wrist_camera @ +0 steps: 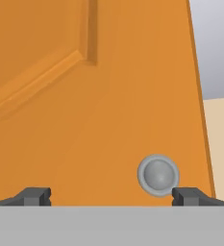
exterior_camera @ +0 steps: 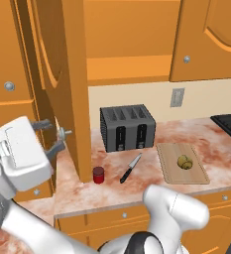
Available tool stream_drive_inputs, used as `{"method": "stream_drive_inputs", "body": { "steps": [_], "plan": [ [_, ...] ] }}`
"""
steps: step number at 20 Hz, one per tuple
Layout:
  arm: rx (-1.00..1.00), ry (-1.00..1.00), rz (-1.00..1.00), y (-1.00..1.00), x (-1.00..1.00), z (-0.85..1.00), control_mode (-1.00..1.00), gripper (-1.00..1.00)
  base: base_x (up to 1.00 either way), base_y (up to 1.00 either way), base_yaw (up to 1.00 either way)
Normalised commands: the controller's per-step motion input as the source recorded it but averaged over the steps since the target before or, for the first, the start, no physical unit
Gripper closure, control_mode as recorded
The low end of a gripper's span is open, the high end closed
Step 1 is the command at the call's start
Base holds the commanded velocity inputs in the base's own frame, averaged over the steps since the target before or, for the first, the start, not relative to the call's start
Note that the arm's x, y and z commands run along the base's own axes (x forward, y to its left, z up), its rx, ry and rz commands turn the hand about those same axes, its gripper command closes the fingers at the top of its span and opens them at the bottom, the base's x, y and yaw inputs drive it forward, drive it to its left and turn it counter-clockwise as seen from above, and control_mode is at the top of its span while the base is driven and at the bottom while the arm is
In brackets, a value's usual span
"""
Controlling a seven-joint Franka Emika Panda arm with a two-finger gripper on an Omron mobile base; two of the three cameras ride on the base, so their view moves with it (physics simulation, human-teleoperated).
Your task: Pick the bread, place it on the cutting board, pick the jam, place it on the counter, and close the cabinet.
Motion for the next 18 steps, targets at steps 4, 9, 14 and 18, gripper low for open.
{"method": "stream_drive_inputs", "body": {
  "steps": [4,9,14,18],
  "plan": [
    [0.00,0.00,0.00,-0.31,0.06,0.00,-1.00,-1.00,0.00,0.00,0.00],
    [0.00,0.00,0.00,-0.29,0.06,0.00,-1.00,-1.00,0.00,0.00,0.00],
    [0.00,0.00,0.01,-0.29,0.10,0.00,-1.00,-1.00,0.00,0.00,0.00],
    [0.00,0.02,0.02,-0.27,0.09,0.00,-1.00,-1.00,0.00,0.00,0.00]
  ]
}}
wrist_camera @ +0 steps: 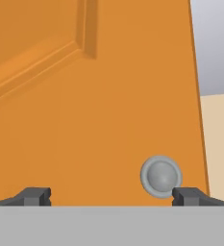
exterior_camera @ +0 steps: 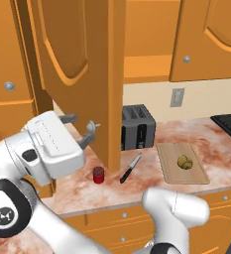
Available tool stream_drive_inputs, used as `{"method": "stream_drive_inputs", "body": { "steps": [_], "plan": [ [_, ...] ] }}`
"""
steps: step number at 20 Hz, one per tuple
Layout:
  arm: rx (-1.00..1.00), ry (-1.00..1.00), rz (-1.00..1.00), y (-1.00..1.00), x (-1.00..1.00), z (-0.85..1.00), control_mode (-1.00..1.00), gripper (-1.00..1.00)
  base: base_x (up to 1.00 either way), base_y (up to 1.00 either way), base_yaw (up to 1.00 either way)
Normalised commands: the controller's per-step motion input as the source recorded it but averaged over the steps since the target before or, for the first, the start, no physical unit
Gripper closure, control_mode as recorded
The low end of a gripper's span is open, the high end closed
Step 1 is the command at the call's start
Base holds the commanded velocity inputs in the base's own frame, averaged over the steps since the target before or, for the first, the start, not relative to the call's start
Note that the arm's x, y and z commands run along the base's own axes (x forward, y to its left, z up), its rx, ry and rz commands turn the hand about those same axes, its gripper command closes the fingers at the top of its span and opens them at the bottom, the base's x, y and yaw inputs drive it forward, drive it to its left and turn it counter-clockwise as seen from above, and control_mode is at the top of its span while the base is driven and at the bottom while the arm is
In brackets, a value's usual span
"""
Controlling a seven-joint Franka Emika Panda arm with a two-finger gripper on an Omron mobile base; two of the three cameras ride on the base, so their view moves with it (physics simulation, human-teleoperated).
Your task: Pick the bread, place it on the cutting board, pick the jam, place it on the counter, and close the cabinet.
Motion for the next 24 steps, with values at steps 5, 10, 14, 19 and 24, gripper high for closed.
{"method": "stream_drive_inputs", "body": {
  "steps": [5,10,14,19,24],
  "plan": [
    [0.00,0.01,0.03,-0.29,0.09,0.00,-1.00,-1.00,0.00,0.00,0.00],
    [0.00,0.02,0.06,-0.30,0.09,0.00,-1.00,-1.00,0.00,0.00,0.00],
    [0.00,0.02,0.07,-0.31,0.08,0.00,-1.00,-1.00,0.00,0.00,0.00],
    [0.00,0.02,0.08,-0.34,0.12,0.00,-1.00,-1.00,0.00,0.00,0.00],
    [0.00,0.02,0.08,-0.32,0.15,0.00,-1.00,-1.00,0.00,0.00,0.00]
  ]
}}
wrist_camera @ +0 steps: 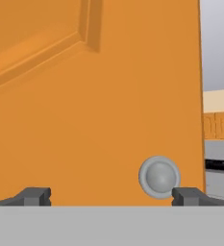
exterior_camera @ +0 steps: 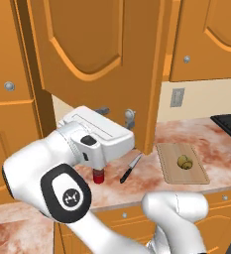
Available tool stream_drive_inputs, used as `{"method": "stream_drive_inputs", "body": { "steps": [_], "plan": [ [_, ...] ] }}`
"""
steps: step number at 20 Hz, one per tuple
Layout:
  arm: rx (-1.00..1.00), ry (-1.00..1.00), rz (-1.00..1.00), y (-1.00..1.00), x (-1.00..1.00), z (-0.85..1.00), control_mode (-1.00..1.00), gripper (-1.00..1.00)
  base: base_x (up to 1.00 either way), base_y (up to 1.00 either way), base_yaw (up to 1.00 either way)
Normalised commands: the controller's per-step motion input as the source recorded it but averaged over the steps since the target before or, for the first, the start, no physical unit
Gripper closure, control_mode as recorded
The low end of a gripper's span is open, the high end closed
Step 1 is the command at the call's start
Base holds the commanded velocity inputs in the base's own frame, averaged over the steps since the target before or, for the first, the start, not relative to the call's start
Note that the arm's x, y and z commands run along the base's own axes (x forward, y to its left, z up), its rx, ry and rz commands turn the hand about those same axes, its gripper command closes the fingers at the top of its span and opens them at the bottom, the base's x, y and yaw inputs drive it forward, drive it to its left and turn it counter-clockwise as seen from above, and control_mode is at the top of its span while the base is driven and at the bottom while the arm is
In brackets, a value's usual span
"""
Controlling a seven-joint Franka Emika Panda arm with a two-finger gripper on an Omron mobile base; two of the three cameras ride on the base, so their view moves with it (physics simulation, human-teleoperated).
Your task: Pick the bread, place it on the cutting board, pick the jam, place it on the counter, and close the cabinet.
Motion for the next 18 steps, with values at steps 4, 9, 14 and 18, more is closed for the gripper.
{"method": "stream_drive_inputs", "body": {
  "steps": [4,9,14,18],
  "plan": [
    [0.00,0.01,0.08,-0.30,0.16,0.00,-1.00,-1.00,0.00,0.00,0.00],
    [0.00,0.01,0.08,-0.30,0.17,0.00,-1.00,-1.00,0.00,0.00,0.00],
    [0.00,0.00,0.08,-0.31,0.17,0.00,-1.00,-1.00,0.00,0.00,0.00],
    [0.00,0.00,0.07,-0.29,0.15,0.00,-1.00,-1.00,0.00,0.00,0.00]
  ]
}}
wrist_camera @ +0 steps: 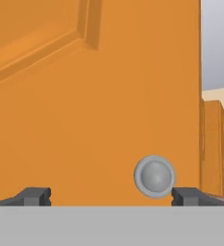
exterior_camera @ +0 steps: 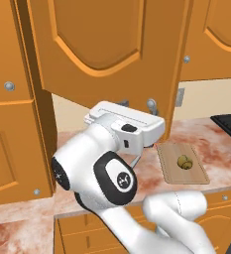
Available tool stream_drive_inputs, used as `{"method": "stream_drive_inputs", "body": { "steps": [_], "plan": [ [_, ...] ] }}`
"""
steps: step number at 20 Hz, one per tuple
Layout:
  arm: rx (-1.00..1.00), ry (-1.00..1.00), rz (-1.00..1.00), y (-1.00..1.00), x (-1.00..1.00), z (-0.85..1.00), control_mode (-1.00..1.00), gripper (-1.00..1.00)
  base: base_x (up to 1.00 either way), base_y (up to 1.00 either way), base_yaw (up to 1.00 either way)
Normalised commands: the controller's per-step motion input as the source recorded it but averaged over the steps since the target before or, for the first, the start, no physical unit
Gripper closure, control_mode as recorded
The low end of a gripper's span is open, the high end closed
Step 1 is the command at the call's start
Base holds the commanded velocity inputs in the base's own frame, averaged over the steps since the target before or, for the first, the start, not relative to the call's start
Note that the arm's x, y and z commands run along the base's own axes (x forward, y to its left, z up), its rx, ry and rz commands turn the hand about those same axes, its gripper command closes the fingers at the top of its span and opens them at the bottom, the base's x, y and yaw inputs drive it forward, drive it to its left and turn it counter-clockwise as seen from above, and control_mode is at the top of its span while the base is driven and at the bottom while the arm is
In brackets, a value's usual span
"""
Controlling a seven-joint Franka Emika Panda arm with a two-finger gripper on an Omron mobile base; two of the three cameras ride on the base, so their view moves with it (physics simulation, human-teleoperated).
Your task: Pick the bread, place it on the cutting board, pick the jam, place it on the counter, and close the cabinet.
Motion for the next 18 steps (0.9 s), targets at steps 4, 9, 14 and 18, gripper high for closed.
{"method": "stream_drive_inputs", "body": {
  "steps": [4,9,14,18],
  "plan": [
    [0.00,0.00,0.07,-0.30,0.15,0.00,-1.00,-1.00,0.00,0.00,0.00],
    [0.00,0.00,0.07,-0.29,0.16,0.00,-1.00,-1.00,0.00,0.00,0.00],
    [0.00,0.00,0.07,-0.28,0.18,0.00,-1.00,-1.00,0.00,0.00,0.00],
    [0.00,0.00,0.07,-0.21,0.23,0.00,-1.00,-1.00,0.00,0.00,0.00]
  ]
}}
